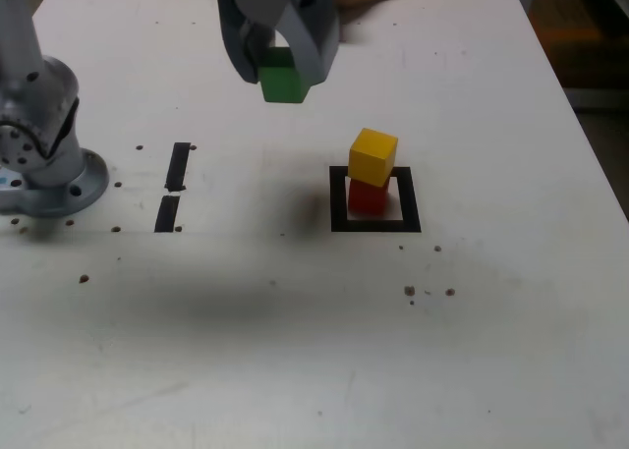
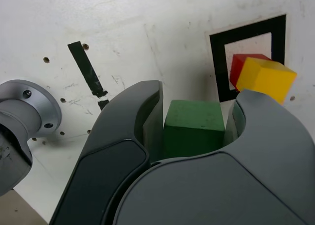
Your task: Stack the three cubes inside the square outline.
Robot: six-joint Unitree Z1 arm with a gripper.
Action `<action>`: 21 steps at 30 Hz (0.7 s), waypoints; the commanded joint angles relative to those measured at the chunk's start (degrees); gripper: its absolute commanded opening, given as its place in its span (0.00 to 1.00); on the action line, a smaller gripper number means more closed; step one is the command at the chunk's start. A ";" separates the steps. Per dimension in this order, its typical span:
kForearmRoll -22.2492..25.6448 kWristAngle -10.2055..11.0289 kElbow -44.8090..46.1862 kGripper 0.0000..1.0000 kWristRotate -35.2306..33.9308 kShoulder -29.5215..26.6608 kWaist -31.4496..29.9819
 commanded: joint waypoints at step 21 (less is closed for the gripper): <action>-0.75 -0.01 -11.28 0.00 3.07 14.09 -3.51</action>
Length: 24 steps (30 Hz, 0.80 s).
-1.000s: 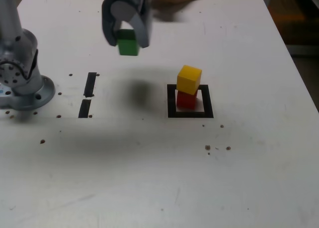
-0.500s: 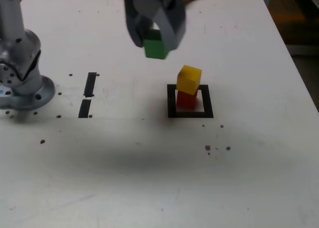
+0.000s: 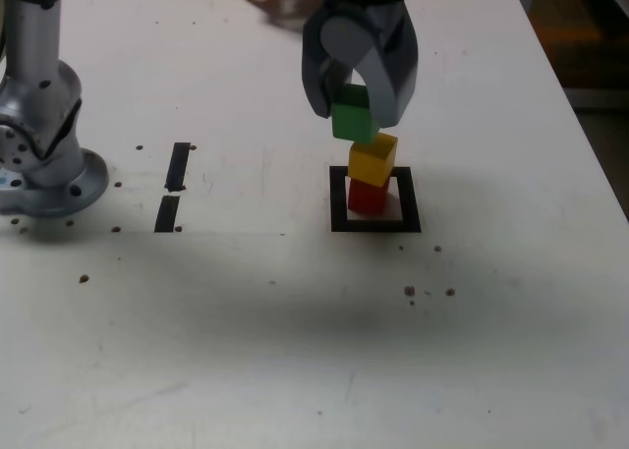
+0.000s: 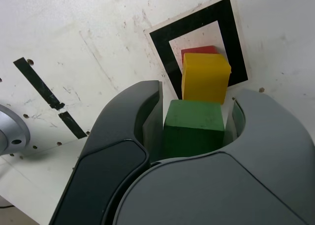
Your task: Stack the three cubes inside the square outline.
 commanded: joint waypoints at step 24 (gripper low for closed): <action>-4.07 3.73 2.06 0.23 -2.63 1.83 -0.09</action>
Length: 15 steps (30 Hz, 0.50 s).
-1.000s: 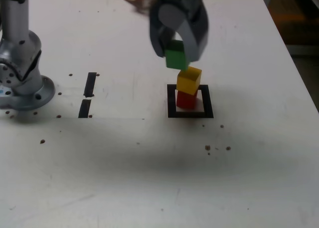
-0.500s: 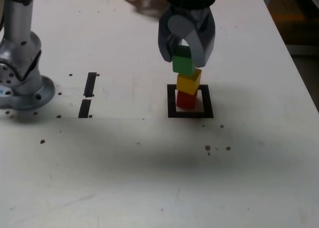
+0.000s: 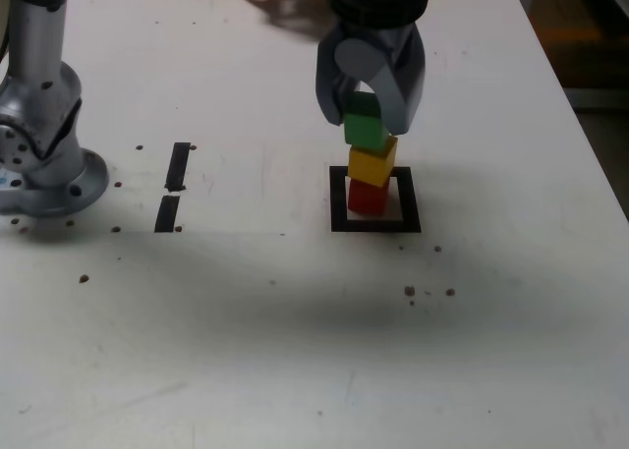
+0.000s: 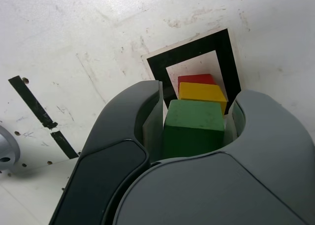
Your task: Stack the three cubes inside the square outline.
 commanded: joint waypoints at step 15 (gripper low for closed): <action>-1.36 -1.22 1.19 0.79 -0.11 -0.27 -0.10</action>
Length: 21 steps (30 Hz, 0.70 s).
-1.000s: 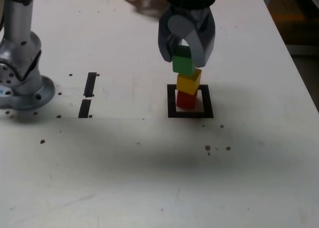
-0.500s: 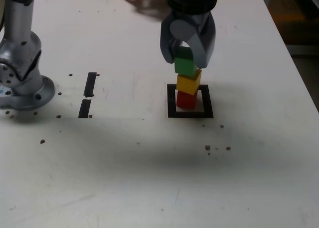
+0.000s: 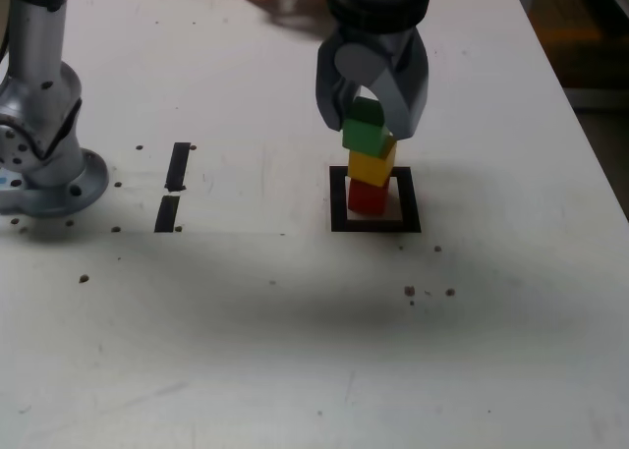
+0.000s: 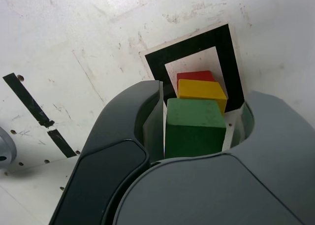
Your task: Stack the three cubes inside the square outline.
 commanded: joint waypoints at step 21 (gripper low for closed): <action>3.56 4.03 6.07 0.99 -3.43 -15.00 -0.15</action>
